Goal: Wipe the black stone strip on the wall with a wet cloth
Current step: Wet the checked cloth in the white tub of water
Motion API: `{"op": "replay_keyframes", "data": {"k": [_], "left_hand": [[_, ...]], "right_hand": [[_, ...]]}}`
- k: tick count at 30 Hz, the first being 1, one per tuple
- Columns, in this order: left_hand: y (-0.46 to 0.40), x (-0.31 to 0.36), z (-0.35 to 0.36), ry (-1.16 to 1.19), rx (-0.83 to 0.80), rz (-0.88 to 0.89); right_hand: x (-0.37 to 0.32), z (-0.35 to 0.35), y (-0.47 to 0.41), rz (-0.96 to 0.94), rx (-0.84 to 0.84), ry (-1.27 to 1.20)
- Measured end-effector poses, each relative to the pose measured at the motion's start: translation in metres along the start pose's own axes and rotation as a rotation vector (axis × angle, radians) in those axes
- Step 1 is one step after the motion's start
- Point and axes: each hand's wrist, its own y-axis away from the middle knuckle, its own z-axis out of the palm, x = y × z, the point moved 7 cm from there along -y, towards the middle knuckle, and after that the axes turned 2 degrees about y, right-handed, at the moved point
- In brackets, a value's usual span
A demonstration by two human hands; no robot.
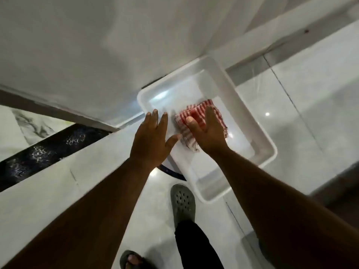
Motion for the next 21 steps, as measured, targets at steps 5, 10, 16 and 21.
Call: {"op": "replay_keyframes", "data": {"k": [5, 10, 16, 21], "left_hand": [[-0.031, -0.019, 0.044, -0.216, 0.121, 0.075], [-0.034, -0.022, 0.054, -0.312, 0.255, 0.137], [-0.03, -0.024, 0.052, -0.288, 0.19, 0.183], [0.006, -0.047, 0.021, -0.132, 0.202, 0.187]], "right_hand": [[0.039, 0.033, -0.011, 0.072, -0.059, 0.598], [0.057, 0.052, -0.014, 0.068, 0.004, 0.685], [0.047, 0.038, -0.015, 0.092, 0.027, 0.576], [0.008, 0.005, -0.002, 0.054, 0.137, 0.265]]}}
